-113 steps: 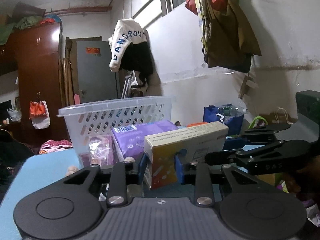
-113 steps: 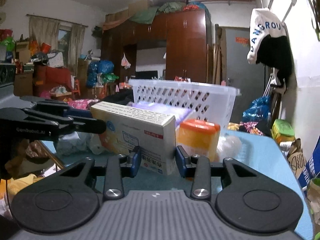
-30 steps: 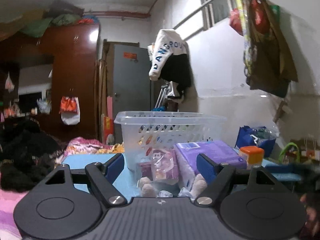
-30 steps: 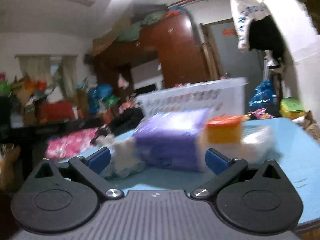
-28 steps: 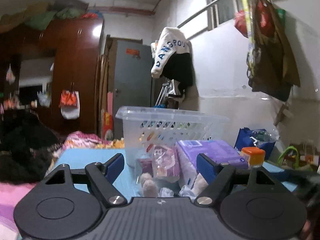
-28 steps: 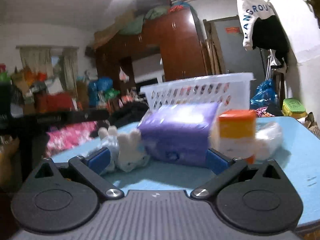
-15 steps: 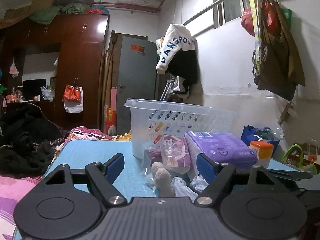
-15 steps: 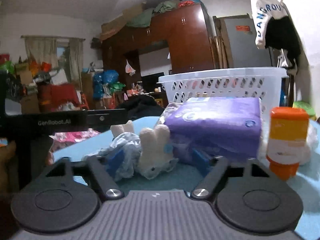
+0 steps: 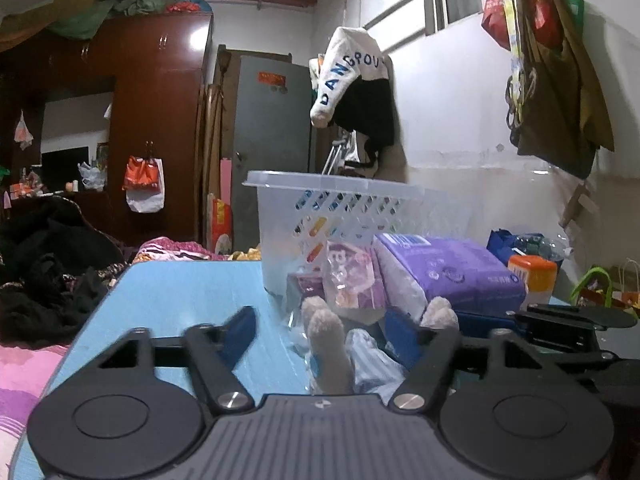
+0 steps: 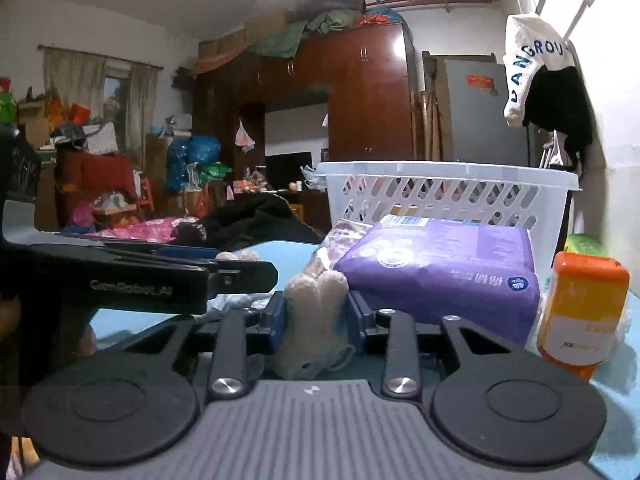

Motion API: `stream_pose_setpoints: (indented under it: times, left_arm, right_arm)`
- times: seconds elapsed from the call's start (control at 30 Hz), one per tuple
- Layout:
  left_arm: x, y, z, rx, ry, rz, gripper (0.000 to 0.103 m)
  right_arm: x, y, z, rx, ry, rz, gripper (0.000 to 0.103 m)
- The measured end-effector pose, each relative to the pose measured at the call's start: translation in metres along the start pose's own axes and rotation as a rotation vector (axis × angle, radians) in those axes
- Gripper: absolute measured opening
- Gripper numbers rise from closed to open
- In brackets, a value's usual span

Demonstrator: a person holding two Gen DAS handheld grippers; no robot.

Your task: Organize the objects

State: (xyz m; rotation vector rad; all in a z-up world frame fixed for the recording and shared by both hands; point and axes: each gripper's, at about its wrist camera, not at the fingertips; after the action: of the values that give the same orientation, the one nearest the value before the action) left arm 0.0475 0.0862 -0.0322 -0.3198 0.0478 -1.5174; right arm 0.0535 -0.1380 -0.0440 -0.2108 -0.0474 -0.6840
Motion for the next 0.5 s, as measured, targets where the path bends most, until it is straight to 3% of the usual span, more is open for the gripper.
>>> stream_pose_setpoints:
  times: [0.07, 0.1, 0.27, 0.5]
  left_arm:
    - [0.001, 0.003, -0.002, -0.019, 0.005, -0.003, 0.035]
    - [0.0, 0.003, -0.003, -0.025, 0.0, -0.011, 0.03]
    - [0.006, -0.003, -0.004, -0.015, 0.016, -0.029, 0.022]
    - [0.012, -0.022, 0.001, 0.026, 0.016, -0.082, 0.021]
  right_arm:
    - [0.001, -0.001, 0.0, 0.006, -0.01, -0.004, 0.03]
    - [0.0, -0.002, 0.0, 0.01, -0.014, -0.007, 0.029]
    - [0.001, -0.011, -0.002, 0.044, -0.018, 0.009, 0.026]
    - [0.013, -0.024, 0.004, 0.077, 0.017, 0.041, 0.025]
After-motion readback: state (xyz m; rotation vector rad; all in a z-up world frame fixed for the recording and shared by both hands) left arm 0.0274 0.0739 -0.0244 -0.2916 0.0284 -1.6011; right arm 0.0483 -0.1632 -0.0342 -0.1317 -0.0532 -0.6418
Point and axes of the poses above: each gripper's, at about its wrist camera, not at the fingertips, and y roughly the way its jaws point, x to its right, z to its top, and after that the axes turned 7 degrees about -y, right-handed
